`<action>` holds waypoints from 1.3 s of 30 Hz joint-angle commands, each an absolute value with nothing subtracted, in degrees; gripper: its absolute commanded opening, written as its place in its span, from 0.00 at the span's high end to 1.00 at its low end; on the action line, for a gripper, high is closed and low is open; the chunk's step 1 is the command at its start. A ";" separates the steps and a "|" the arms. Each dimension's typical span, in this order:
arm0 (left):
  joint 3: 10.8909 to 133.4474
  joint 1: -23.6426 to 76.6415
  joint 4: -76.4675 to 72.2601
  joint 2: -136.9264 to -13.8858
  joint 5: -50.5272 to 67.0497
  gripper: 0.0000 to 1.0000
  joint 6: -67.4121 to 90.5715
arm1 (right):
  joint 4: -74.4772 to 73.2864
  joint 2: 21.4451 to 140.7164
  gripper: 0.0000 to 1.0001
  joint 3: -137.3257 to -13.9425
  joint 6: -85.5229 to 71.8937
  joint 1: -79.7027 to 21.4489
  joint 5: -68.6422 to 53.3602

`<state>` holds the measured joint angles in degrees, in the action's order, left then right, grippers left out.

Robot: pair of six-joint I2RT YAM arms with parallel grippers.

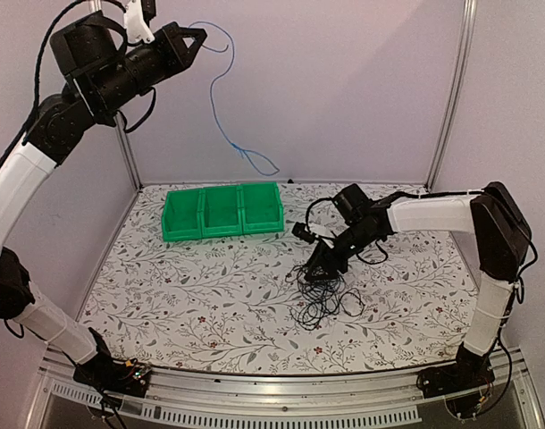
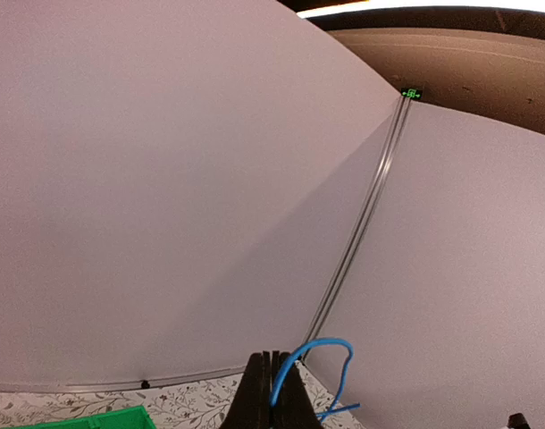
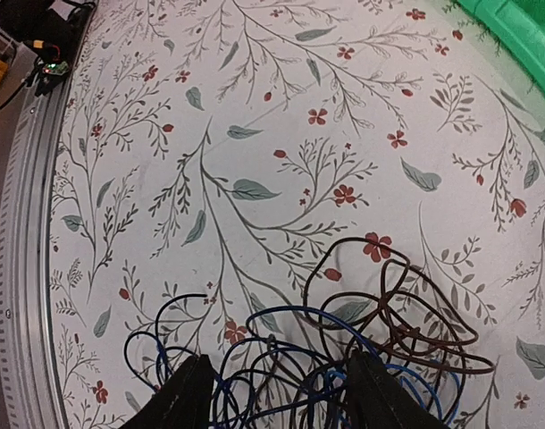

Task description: Untangle the cables

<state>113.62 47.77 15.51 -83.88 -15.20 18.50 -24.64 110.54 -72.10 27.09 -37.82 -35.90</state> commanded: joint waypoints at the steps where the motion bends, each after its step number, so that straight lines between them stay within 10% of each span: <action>1: 107.04 43.84 21.27 -81.68 -20.39 1.00 26.40 | -31.40 97.69 0.42 -75.98 33.66 -37.97 -36.66; 9: 91.20 35.57 20.79 -76.43 -17.56 1.00 36.28 | -32.00 89.70 0.27 -73.83 30.55 -37.98 -33.74; 39: 91.15 21.94 23.04 -87.08 -8.10 1.00 37.42 | -25.34 78.84 0.29 -64.03 27.48 -20.20 -32.14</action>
<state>87.96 23.07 23.44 -85.36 -9.50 37.89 -27.07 84.31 -69.14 27.57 -20.60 -30.15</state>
